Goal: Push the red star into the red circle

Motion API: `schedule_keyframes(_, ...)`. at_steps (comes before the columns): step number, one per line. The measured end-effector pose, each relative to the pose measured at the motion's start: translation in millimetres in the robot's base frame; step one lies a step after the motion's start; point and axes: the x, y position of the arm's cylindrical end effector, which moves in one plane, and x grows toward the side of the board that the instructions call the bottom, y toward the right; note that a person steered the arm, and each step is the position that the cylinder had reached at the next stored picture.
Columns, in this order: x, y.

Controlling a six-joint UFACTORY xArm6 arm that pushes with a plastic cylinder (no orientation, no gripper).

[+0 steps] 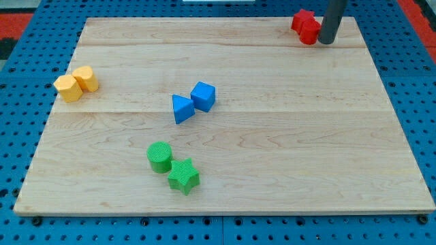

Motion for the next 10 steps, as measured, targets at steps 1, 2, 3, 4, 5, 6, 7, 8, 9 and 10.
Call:
schedule_keyframes(1,0.0,0.0)
schedule_keyframes(2,2.5,16.9)
schedule_keyframes(3,12.3,65.1)
schedule_keyframes(4,-28.9,72.5)
schedule_keyframes(5,-72.8,71.4)
schedule_keyframes(6,-73.2,44.7)
schedule_keyframes(7,-63.2,-39.1)
schedule_keyframes(8,-49.4,-87.7)
schedule_keyframes(9,-48.1,-110.2)
schedule_keyframes(10,-71.0,-136.5)
